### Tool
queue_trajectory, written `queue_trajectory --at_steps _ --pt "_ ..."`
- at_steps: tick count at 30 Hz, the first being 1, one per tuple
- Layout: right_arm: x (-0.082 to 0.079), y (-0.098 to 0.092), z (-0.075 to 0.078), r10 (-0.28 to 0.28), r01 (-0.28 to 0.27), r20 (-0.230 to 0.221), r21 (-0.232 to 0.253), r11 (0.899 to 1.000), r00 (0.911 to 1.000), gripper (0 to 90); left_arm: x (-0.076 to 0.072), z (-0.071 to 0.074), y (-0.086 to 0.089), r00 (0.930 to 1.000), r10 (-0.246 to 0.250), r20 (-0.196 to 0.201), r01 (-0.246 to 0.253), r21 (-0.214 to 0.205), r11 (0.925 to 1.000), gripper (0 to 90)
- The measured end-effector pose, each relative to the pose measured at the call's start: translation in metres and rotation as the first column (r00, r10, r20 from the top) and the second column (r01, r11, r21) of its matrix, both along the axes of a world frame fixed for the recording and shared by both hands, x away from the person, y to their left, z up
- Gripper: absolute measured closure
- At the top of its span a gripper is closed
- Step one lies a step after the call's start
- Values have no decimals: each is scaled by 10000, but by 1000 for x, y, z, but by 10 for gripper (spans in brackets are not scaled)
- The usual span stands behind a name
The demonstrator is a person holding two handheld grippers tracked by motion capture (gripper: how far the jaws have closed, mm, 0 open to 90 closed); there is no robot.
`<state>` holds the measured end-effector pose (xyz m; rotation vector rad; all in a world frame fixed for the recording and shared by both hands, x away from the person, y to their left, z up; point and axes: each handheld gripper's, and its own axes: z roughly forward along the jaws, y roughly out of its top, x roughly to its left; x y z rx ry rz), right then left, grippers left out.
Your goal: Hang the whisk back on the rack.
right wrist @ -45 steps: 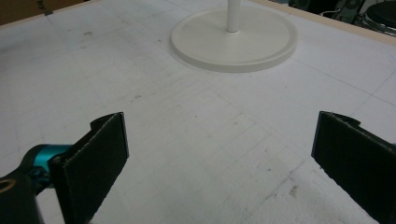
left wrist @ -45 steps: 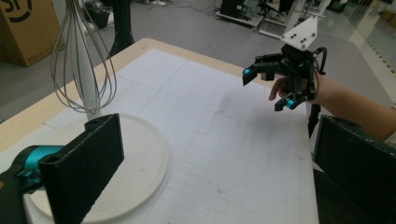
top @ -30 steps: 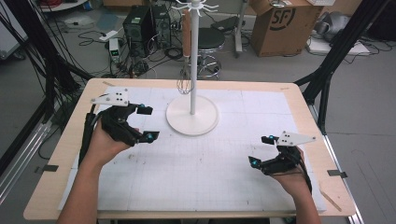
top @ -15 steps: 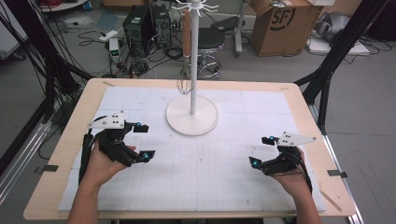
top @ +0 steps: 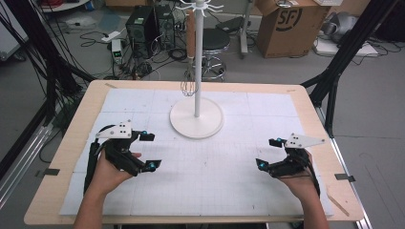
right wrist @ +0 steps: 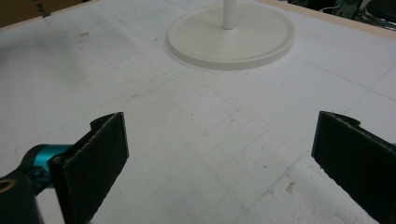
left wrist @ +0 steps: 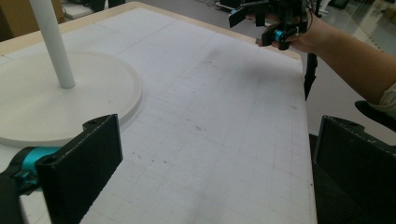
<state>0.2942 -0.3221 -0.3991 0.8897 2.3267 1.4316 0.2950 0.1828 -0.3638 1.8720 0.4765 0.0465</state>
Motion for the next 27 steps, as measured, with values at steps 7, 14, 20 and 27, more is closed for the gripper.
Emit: queue_trajectory --at_steps 7,14,20,27 --pt "0 4 -2 74 -75 -109 -159 9998 9999 30 1 -1 2 9999 125 40 -125 -20 9999 16" --pt "-1 5 -2 141 -142 -110 -152 9998 9998 30 2 -3 1 9997 245 44 -245 81 9997 16" --pt "-1 6 -2 160 -161 -63 -156 9997 9999 30 2 -5 1 9997 238 -21 -237 146 9996 16" --pt "-1 6 -2 210 -211 -54 -132 9997 9998 30 3 -5 2 9995 300 -26 -299 181 9994 16"
